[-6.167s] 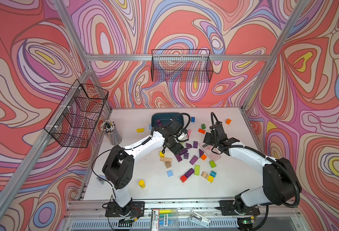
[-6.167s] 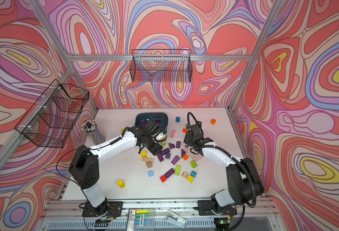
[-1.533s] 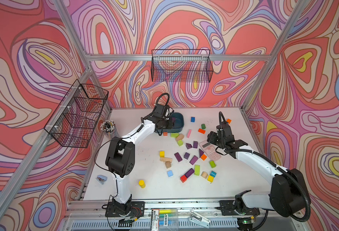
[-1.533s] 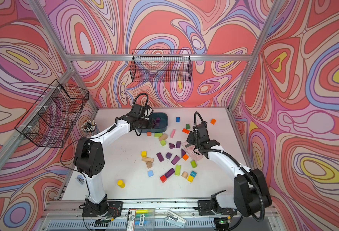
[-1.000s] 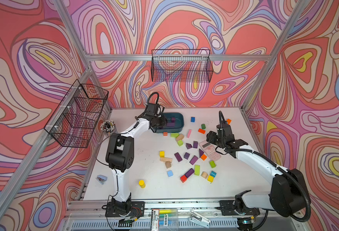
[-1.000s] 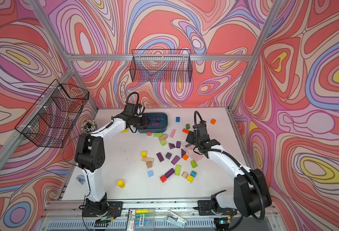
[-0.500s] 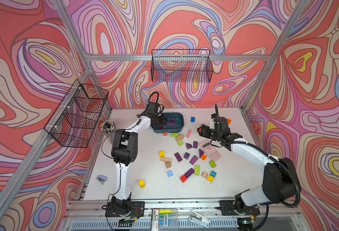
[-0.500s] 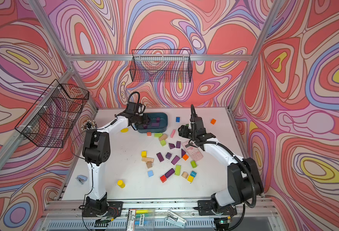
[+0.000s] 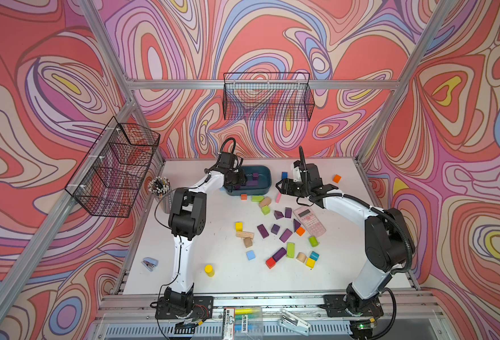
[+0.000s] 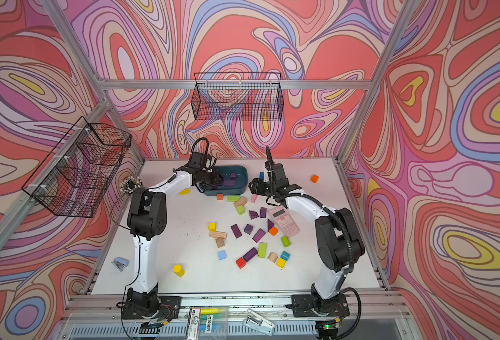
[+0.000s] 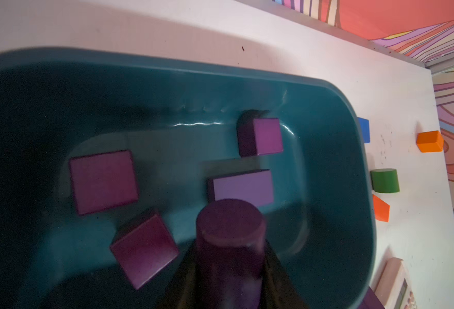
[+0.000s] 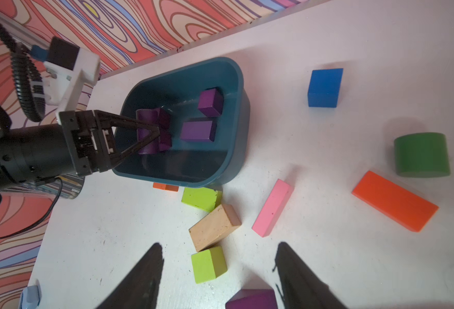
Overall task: Pick purple bricks into the storage bin
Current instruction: Place the building block in the storage box.
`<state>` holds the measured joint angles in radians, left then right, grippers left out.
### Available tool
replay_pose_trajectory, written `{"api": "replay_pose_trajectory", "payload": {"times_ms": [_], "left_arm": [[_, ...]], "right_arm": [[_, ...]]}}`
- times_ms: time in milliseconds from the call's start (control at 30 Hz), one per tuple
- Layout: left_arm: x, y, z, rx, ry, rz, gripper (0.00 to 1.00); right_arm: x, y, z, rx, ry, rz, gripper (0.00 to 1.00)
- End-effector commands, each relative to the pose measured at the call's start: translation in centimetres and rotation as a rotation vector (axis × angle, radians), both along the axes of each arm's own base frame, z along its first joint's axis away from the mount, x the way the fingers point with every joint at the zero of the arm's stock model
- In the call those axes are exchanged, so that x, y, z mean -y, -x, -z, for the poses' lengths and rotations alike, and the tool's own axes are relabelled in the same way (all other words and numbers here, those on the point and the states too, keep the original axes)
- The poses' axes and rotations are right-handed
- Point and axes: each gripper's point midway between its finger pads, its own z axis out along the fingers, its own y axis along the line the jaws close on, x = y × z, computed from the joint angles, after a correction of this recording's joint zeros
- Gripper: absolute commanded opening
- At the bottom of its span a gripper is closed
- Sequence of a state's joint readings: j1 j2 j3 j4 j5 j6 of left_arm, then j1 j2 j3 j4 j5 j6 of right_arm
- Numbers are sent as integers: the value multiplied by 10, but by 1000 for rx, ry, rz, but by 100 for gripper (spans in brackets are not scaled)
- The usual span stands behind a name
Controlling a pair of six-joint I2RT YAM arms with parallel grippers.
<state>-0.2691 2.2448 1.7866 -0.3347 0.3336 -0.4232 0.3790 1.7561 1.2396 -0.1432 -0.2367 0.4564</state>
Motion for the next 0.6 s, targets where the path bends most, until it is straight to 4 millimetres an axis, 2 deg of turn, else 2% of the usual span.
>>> {"api": "replay_pose_trajectory", "payload": {"times_ms": [0, 300, 500, 567], "left_arm": [[0, -3, 4, -24, 10, -6, 29], [-5, 1, 12, -85, -8, -34, 37], [-7, 6, 17, -119, -16, -48, 40], [-7, 6, 16, -127, -18, -46, 45]], "right_arm": [[-8, -1, -6, 17, -2, -27, 70], [-4, 9, 4, -11, 6, -19, 70], [-2, 7, 5, -17, 10, -5, 70], [0, 7, 6, -14, 16, 3, 70]]}}
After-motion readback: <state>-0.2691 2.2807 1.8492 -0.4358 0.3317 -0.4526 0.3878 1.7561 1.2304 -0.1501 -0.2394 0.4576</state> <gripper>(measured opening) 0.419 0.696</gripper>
